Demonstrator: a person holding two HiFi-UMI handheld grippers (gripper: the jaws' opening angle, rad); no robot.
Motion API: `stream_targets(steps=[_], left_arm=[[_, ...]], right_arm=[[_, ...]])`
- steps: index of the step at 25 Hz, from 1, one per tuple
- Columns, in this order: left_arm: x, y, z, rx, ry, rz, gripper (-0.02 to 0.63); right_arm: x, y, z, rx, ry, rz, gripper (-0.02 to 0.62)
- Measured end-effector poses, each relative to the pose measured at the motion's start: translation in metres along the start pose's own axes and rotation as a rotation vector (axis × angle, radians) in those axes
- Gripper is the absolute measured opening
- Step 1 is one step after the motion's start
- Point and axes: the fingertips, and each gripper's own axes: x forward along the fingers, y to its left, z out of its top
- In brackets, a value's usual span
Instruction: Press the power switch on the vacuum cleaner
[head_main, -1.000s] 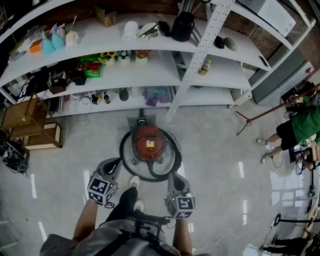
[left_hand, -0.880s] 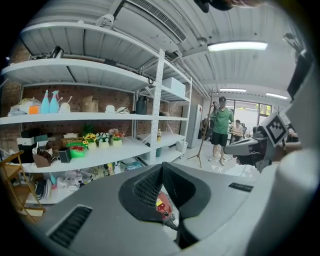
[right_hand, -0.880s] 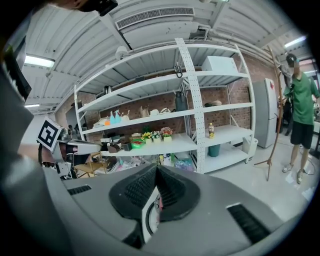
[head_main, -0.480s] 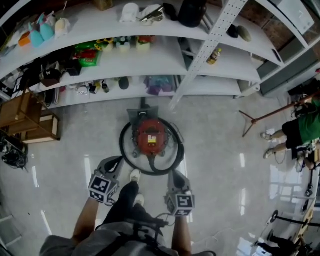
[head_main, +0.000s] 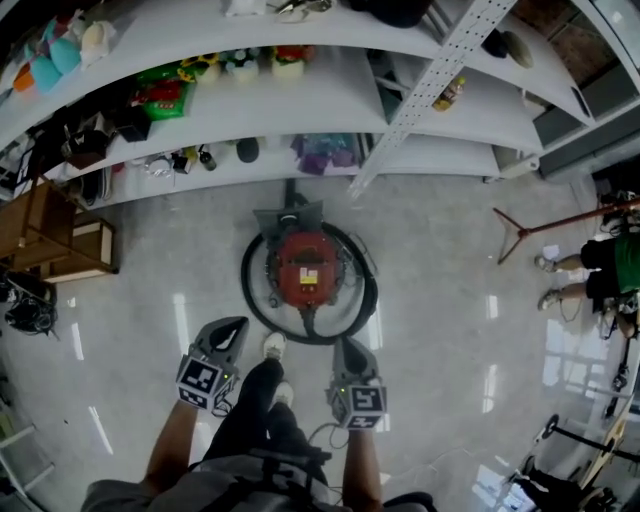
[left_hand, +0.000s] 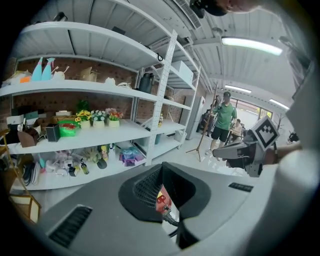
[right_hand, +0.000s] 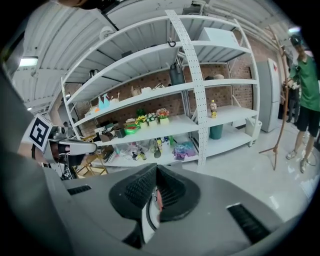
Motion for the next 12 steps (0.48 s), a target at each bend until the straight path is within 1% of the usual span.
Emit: stream_targets(steps=[12], left_arm=[[0.058, 0.031, -0.045, -0.064, 0.087, -0.018, 0.008]], right_arm=[[0.074, -0.023, -0.032, 0.048, 0.074, 0.003, 0.011]])
